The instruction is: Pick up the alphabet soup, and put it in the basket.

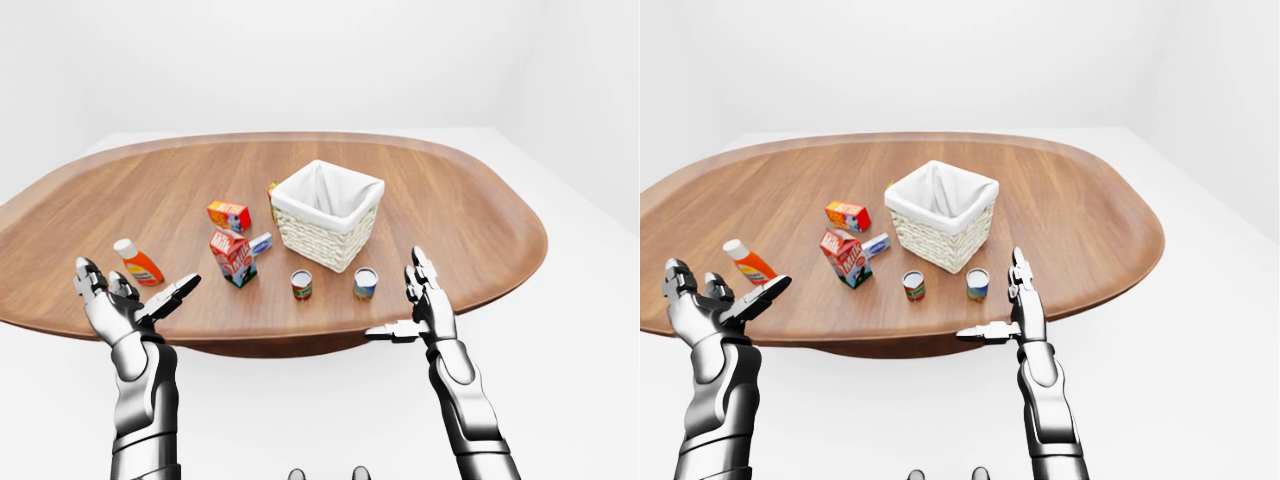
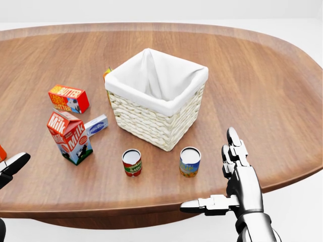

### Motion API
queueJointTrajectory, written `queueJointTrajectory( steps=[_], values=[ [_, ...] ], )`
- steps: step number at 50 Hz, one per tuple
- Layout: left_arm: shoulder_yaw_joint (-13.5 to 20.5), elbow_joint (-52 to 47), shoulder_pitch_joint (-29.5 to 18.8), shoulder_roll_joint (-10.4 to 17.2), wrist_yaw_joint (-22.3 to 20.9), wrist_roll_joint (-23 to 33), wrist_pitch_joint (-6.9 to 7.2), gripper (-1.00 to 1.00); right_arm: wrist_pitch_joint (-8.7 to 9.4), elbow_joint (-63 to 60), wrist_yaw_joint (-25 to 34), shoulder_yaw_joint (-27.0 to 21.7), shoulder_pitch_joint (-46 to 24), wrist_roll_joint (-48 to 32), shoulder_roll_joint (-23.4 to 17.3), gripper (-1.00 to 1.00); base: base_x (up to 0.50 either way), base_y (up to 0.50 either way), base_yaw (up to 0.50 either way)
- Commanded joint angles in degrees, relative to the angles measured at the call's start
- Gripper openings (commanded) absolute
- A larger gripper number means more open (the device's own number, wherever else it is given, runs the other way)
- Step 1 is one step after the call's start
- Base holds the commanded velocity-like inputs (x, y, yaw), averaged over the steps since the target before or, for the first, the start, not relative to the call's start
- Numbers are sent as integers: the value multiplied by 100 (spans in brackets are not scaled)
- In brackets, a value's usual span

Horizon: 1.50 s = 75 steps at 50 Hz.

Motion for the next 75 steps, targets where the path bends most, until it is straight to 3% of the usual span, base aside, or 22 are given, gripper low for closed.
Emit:
queueJointTrajectory(
  steps=[1,19,35,41,46,56,68,75],
  values=[
    [5,-18,11,-4,7,6,0,100,-10,23,5,-6,-5,14,-2,100,9,0,0],
    [5,10,12,-3,-12,-1,0,100,16,-151,-107,-74,49,62,-2,100,9,0,0],
    [9,-4,13,-14,-29,22,0,100,-94,-201,-259,-240,75,283,-24,100,8,0,0],
    [6,-58,31,-15,-12,14,0,100,-29,-326,-327,-252,128,311,-12,100,9,0,0],
    [0,59,-8,-6,-30,14,0,100,-120,-227,-348,-307,104,350,-32,100,8,0,0],
    [-1,12,5,2,-7,4,0,100,-54,-304,-392,-313,132,407,-20,100,8,0,0],
    [13,15,-2,-4,-15,11,0,100,-140,-220,-396,-360,121,463,-38,100,8,0,0],
    [3,-9,24,-7,-29,4,0,100,-72,-307,-386,-336,153,492,-30,100,8,0,0]
  ],
)
